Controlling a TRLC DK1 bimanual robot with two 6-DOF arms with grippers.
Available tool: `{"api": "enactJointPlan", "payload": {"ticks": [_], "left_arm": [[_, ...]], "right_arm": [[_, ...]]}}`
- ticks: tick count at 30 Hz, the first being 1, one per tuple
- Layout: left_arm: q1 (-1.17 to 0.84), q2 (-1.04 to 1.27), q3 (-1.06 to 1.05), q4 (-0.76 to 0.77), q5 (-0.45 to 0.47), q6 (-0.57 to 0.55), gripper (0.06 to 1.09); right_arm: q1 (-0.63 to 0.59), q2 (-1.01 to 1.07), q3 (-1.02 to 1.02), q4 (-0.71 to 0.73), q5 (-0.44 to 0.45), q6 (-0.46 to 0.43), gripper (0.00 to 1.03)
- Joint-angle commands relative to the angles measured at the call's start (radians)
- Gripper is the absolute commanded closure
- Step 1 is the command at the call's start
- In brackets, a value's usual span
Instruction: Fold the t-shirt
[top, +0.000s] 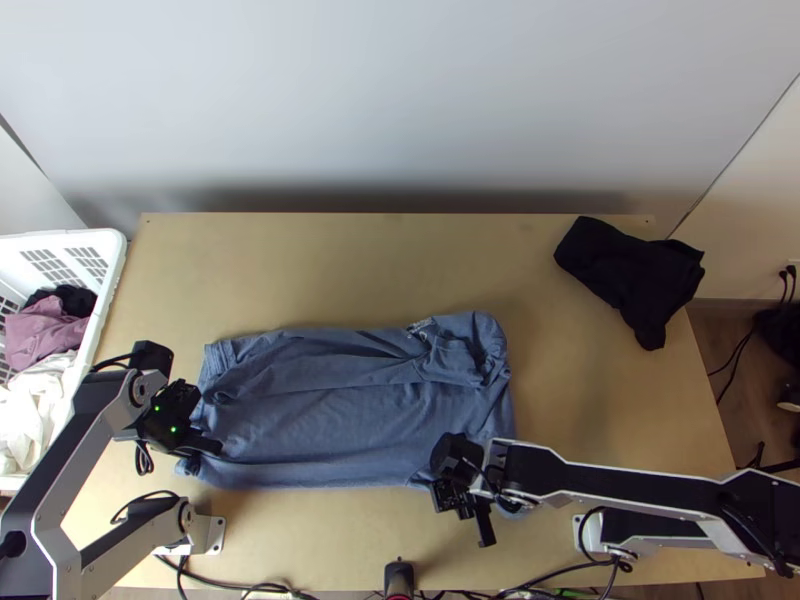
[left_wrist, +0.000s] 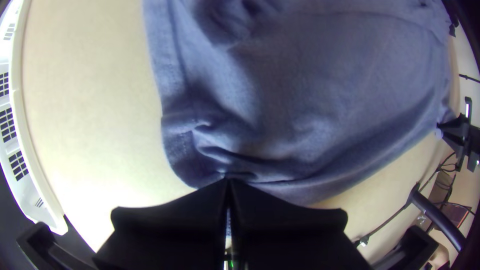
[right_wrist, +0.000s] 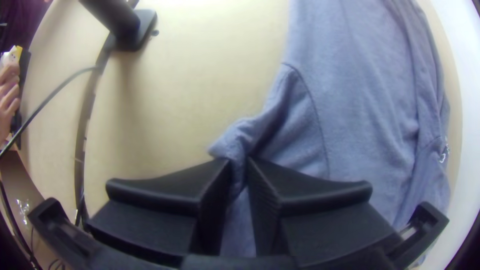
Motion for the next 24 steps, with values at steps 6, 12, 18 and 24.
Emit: {"api": "enactJointPlan", "payload": {"ticks": [6, 12, 18, 24], "left_arm": [[0.019, -0.018, 0.037, -0.023, -0.003, 0.004, 1.05], [0.045, -0.049, 0.073, -0.046, -0.003, 0.007, 1.05], [0.053, -0.107, 0.111, -0.048, 0.003, 0.007, 1.05], [0.043, -0.129, 0.153, -0.04, 0.012, 0.004, 1.05]], "right_arm": [[-0.097, -0.044, 0.036, -0.092, 0.018, -0.015, 0.94], [-0.18, -0.073, 0.085, -0.175, 0.014, -0.025, 0.99], [-0.249, -0.105, 0.131, -0.199, 0.014, -0.022, 1.0], [-0.29, -0.102, 0.197, -0.227, 0.015, -0.031, 1.0]]}}
